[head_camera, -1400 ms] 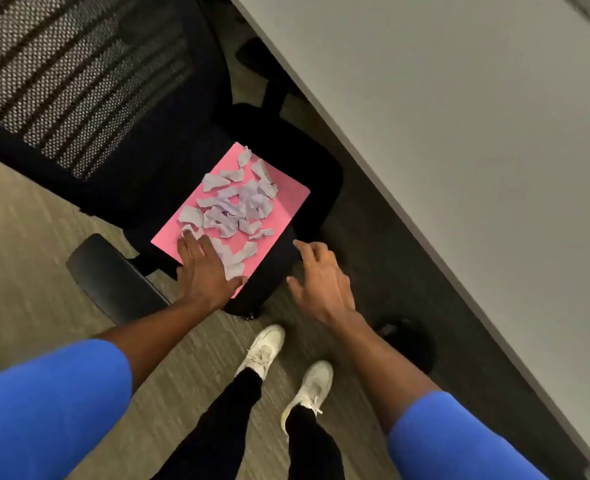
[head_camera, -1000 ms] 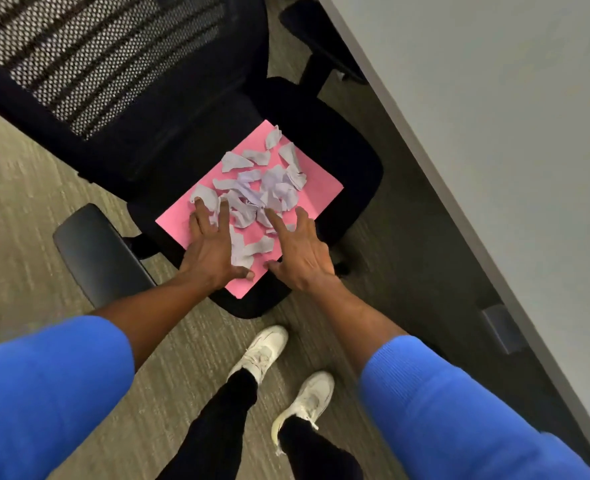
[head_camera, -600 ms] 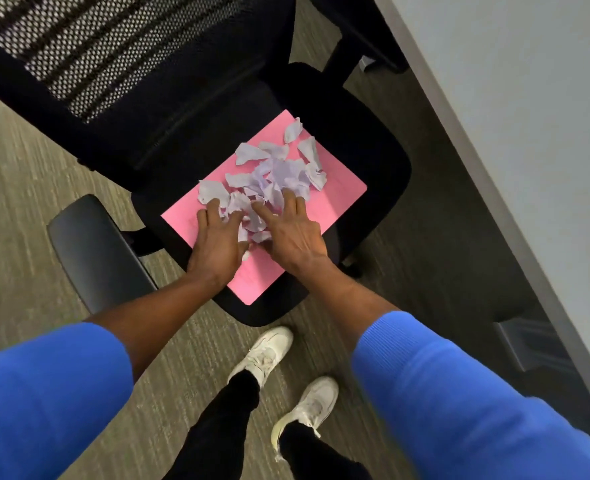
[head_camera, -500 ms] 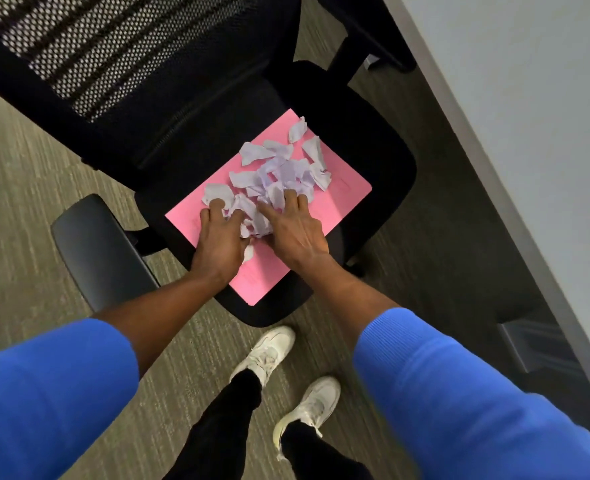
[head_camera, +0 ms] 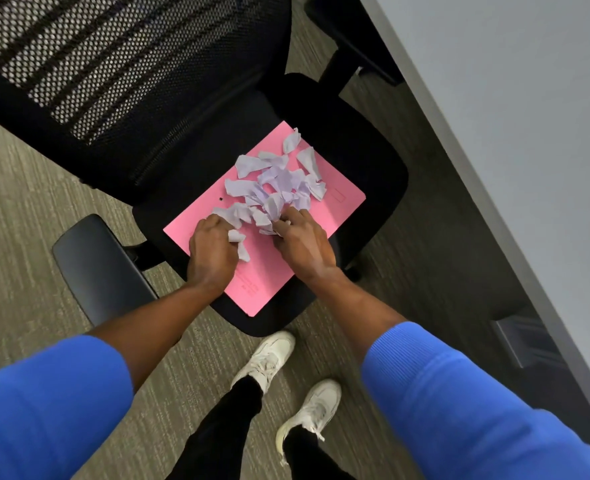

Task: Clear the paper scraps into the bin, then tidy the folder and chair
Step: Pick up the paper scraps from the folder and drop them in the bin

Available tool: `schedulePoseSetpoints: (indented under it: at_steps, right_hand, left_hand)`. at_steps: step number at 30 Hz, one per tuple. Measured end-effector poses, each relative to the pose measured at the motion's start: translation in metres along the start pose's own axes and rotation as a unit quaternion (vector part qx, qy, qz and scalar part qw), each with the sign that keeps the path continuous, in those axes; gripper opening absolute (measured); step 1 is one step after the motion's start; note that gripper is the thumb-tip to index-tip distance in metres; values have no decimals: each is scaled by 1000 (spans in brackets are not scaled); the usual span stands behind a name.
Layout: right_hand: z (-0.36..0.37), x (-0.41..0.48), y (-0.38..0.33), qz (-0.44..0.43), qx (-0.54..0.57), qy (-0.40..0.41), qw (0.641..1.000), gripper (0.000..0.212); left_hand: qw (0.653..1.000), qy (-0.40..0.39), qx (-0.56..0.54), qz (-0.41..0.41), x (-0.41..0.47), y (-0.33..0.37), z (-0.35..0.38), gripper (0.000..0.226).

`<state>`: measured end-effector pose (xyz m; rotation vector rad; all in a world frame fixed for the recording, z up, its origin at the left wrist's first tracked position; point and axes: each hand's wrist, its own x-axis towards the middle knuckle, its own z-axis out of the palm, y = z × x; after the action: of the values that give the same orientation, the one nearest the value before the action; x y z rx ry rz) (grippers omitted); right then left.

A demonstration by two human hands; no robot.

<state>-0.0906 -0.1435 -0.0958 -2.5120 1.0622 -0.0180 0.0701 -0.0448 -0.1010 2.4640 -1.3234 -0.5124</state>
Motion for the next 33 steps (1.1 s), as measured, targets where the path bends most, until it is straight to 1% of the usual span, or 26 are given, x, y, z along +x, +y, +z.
schedulePoseSetpoints:
  at_steps: [9,15,18,23,26,29,33]
  right_hand:
    - [-20,-26,-2,4,36,30,999,17]
    - [-26,-52,-9,38,78,11,996,23]
    - [-25,-67,-11,56,96,24,994,21]
    - [-12,-100,1,139,145,56,978,21]
    - [-2,-134,15,178,152,92,968,14]
    - [7,-174,32,231,166,115,952,7]
    - [20,-228,49,299,188,136,925,7]
  left_hand:
    - [997,37,-58,-30,-13,7,-21,27]
    - [995,35,-77,-45,-44,20,-24,23]
    - [994,26,-96,-48,-58,26,-20,21]
    - [995,6,-98,-24,-75,43,-10,17]
    - [996,-5,-92,0,-85,62,1,14]
    - [994,-17,-103,43,-101,86,17,10]
    - [987,-53,-128,74,-125,115,45,12]
